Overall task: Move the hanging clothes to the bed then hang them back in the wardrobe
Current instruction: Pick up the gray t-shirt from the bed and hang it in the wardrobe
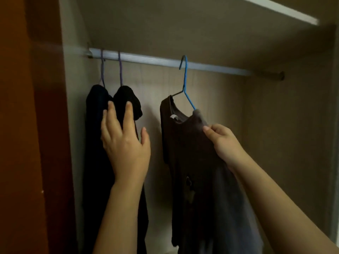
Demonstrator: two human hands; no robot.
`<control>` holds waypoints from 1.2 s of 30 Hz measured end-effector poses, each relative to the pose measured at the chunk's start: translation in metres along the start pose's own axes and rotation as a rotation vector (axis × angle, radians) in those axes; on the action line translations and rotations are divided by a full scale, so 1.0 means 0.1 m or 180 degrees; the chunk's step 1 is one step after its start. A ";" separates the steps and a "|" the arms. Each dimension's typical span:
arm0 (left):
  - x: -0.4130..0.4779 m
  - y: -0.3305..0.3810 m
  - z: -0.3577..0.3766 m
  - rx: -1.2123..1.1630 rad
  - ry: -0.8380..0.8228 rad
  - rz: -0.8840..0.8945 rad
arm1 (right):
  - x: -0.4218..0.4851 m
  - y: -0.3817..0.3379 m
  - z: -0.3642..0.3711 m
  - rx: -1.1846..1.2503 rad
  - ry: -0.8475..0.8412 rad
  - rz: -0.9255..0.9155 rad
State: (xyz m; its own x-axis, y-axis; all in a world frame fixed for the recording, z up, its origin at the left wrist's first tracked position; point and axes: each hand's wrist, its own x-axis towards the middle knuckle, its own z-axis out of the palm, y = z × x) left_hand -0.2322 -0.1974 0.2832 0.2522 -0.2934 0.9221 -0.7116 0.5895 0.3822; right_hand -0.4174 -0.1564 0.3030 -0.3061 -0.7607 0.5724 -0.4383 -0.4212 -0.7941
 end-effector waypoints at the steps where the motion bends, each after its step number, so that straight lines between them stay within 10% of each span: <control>1: 0.02 -0.02 0.00 0.0032 -0.0069 -0.0040 | 0.09 -0.04 0.06 0.0079 0.0008 -0.0032; 18: -0.10 -0.27 -0.03 0.0276 -0.0005 0.0304 | 1.31 -0.41 0.94 0.0323 -0.0389 -0.0100; 36: -0.31 -0.22 0.05 -0.0074 -0.0192 0.0247 | 0.52 0.11 0.67 -0.0248 -0.0067 -0.0546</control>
State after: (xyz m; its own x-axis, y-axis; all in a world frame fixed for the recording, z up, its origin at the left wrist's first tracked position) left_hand -0.2275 -0.2050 0.2459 0.1566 -0.2906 0.9439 -0.7118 0.6294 0.3119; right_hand -0.3817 -0.2333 0.3107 -0.2039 -0.6915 0.6930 -0.5468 -0.5067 -0.6666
